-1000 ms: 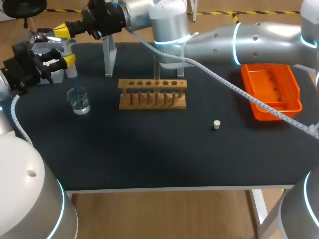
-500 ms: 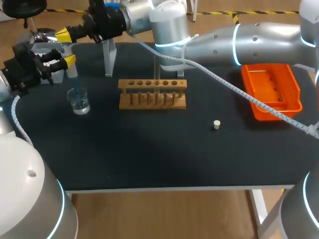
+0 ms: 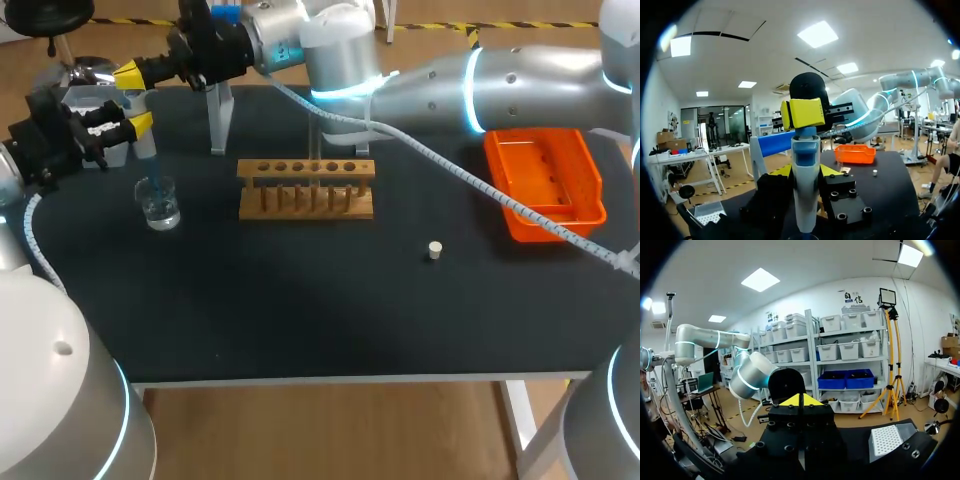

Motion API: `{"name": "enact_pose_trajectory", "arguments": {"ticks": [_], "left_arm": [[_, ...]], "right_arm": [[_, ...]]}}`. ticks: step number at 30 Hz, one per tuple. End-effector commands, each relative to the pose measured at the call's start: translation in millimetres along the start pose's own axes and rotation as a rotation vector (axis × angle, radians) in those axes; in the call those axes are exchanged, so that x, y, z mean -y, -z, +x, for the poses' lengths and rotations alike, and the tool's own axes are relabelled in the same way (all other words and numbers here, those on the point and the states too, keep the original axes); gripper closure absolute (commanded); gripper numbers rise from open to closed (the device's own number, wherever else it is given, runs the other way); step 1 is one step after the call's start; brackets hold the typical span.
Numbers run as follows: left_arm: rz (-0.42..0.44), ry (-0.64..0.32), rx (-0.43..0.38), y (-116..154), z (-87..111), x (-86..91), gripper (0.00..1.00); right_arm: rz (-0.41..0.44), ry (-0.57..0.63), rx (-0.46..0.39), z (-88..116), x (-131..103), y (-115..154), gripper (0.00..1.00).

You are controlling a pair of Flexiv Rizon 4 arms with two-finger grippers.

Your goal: Invert the test tube, pick up the pipette, mount the tip to pipette, aspirate from beaker and dispense into the tube, eject the tip, return the pipette, and cap with the stopper.

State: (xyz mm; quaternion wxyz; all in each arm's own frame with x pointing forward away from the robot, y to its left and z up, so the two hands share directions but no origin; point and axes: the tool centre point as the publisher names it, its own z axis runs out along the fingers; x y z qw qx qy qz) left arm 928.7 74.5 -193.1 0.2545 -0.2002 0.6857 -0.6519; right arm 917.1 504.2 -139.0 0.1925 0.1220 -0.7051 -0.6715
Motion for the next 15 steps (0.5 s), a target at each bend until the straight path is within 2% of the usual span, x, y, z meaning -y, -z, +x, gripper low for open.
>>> {"name": "enact_pose_trajectory", "arguments": {"ticks": [1, 11, 12, 13, 14, 15], "left_arm": [[0.002, -0.001, 0.001, -1, -2.0, 6.5, 1.00], [0.002, -0.001, 0.001, -1, -2.0, 6.5, 1.00], [0.002, -0.001, 0.001, -1, -2.0, 6.5, 1.00], [0.002, -0.001, 0.001, -1, -2.0, 6.5, 1.00], [0.002, -0.001, 0.001, -1, -2.0, 6.5, 1.00], [0.002, -0.001, 0.001, -1, -2.0, 6.5, 1.00]], "right_arm": [[-0.009, 0.009, -0.003, -1, 3, 0, 1.00], [-0.034, 0.083, -0.009, 8, -28, 0, 1.00], [-0.034, 0.091, -0.005, 10, -33, 2, 0.76], [-0.037, 0.097, -0.003, 12, -36, 4, 0.64], [-0.037, 0.108, 0.001, 14, -40, 7, 0.26], [-0.033, 0.119, 0.007, 17, -43, 10, 0.00]]}}
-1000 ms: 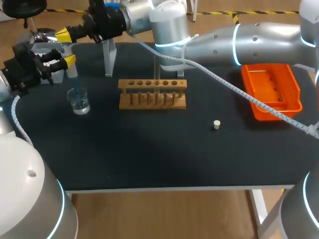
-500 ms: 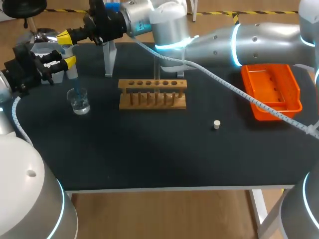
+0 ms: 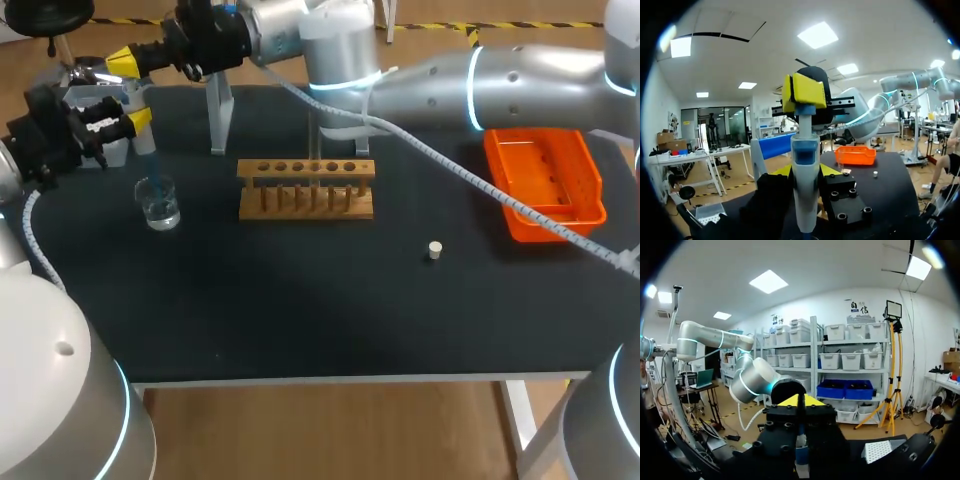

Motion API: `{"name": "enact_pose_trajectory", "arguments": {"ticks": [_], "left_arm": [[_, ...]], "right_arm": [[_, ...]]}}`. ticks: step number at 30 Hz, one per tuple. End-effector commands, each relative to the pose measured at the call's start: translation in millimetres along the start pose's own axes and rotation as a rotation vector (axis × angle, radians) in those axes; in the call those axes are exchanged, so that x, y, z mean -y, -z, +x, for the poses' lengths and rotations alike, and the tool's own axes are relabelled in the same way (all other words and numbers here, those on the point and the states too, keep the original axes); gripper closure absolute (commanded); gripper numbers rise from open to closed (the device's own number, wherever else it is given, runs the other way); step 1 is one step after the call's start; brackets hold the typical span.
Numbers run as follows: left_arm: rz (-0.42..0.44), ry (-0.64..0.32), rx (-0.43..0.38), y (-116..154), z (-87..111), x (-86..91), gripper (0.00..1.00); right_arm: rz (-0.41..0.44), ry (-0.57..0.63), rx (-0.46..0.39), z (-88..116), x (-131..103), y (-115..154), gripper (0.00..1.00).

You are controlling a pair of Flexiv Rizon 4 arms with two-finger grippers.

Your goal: Invert the test tube, pick up the pipette, mount the tip to pipette, aspirate from beaker and dispense into the tube, eject the tip, return the pipette, and cap with the stopper.

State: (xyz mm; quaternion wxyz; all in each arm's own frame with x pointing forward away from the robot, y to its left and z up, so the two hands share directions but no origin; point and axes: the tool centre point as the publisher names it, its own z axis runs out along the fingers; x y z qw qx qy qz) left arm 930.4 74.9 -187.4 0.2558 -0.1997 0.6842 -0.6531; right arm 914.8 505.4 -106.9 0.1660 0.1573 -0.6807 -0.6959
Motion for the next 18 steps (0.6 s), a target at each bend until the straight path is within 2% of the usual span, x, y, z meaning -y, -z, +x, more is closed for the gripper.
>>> {"name": "enact_pose_trajectory", "arguments": {"ticks": [1, 11, 18], "left_arm": [[-0.002, 0.001, -0.001, 0, 0.0, 1.0, 1.00], [-0.002, 0.001, -0.001, 0, 0.0, 1.0, 1.00], [-0.002, 0.001, -0.001, 0, 0.0, 1.0, 1.00]], "right_arm": [[0.023, 0.031, 0.027, 14, -15, 14, 0.00], [0.079, 0.084, 0.118, 51, -28, 73, 0.00], [0.119, 0.075, 0.187, 82, -14, 133, 0.00]]}}
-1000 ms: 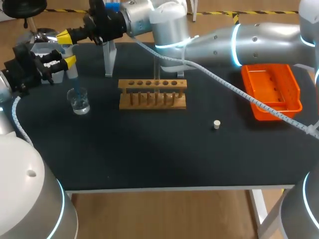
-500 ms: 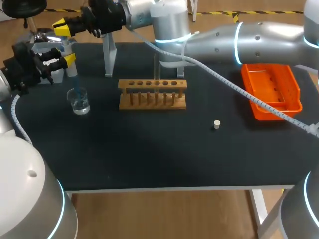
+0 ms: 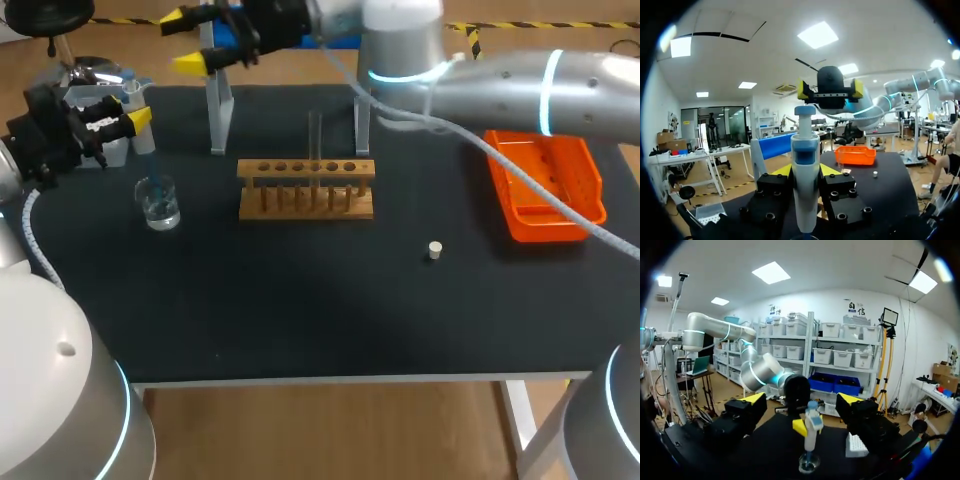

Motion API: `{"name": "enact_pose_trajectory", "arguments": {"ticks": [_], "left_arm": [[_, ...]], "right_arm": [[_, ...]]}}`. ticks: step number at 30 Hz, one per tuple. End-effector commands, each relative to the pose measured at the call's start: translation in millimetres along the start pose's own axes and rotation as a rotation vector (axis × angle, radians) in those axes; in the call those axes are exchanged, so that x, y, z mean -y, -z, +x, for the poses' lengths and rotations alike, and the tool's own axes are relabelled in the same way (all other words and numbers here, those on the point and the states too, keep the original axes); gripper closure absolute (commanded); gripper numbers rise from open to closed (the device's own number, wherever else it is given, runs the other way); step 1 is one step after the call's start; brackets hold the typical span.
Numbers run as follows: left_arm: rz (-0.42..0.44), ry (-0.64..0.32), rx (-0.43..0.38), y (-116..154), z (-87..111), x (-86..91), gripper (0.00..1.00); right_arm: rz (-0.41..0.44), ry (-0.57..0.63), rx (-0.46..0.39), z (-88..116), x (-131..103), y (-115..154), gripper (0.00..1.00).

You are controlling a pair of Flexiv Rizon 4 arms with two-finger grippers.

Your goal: Invert the test tube, pick up the pipette, mount the tip to pipette, aspirate from beaker and dispense into the tube, eject the tip, return the pipette, and cap with the stopper.

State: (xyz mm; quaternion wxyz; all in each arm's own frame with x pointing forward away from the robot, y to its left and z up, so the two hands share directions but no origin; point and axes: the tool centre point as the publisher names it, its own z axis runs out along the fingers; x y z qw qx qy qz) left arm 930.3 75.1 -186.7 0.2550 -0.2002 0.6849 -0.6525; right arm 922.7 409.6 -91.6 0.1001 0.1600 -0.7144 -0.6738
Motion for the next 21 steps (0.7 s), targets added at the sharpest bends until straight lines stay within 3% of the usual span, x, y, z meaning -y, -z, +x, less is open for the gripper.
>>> {"name": "enact_pose_trajectory", "arguments": {"ticks": [1, 11, 21], "left_arm": [[0.000, 0.000, 0.000, 0, 0.1, 0.3, 1.00], [0.000, 0.000, 0.000, 0, 0.1, 0.3, 1.00], [0.000, 0.000, 0.000, 0, 0.1, 0.3, 1.00]], "right_arm": [[0.032, -0.011, 0.102, 47, 7, 57, 0.00], [0.080, -0.053, 0.186, 82, 36, 124, 0.00], [0.090, -0.078, 0.251, 101, 63, 166, 0.00]]}}
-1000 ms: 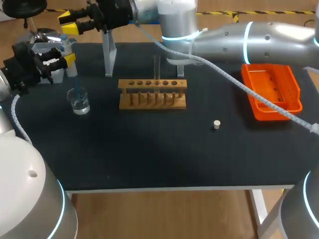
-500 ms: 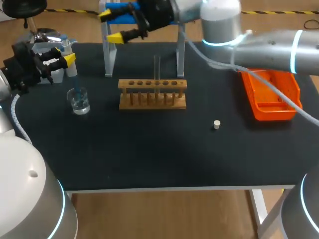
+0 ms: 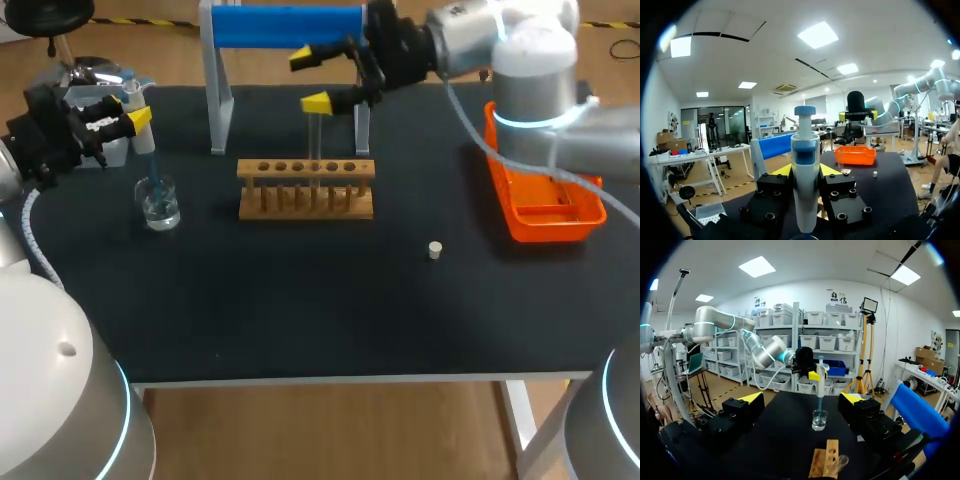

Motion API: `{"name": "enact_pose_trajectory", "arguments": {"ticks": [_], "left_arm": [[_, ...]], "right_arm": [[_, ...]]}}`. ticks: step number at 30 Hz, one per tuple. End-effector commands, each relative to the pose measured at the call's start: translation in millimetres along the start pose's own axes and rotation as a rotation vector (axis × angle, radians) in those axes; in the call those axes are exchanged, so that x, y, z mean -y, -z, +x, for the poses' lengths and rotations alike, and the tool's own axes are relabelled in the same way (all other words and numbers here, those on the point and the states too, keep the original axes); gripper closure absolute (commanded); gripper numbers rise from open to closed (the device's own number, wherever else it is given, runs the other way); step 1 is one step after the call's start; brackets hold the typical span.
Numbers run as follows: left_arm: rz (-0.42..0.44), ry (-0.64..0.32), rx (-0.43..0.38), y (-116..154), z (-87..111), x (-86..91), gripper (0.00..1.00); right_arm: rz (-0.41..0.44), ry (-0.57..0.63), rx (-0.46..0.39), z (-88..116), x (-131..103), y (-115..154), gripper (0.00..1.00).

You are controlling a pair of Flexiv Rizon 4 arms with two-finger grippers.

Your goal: Invert the test tube, pick up the pipette, mount the tip to pipette, aspirate from beaker and dispense into the tube, eject the tip, return the pipette, and cap with the stopper.

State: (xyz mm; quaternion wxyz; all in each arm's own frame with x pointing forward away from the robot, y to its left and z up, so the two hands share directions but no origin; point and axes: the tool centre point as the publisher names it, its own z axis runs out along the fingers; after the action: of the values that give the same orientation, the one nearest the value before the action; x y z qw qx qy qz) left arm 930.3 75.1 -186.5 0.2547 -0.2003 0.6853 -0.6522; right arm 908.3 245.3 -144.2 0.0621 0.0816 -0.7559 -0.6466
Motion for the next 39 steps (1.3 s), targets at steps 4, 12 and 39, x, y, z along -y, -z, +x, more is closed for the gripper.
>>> {"name": "enact_pose_trajectory", "arguments": {"ticks": [4, 12, 39], "left_arm": [[0.001, -0.001, 0.000, 0, 0.1, 0.0, 1.00], [0.001, -0.001, 0.000, 0, 0.1, 0.0, 1.00], [0.001, -0.001, 0.000, 0, 0.1, 0.0, 1.00]], "right_arm": [[0.004, -0.016, 0.120, 20, 25, 39, 0.00], [0.007, -0.044, 0.148, 5, 56, 65, 0.00], [0.233, -0.020, 0.083, -51, 133, 54, 0.00]]}}
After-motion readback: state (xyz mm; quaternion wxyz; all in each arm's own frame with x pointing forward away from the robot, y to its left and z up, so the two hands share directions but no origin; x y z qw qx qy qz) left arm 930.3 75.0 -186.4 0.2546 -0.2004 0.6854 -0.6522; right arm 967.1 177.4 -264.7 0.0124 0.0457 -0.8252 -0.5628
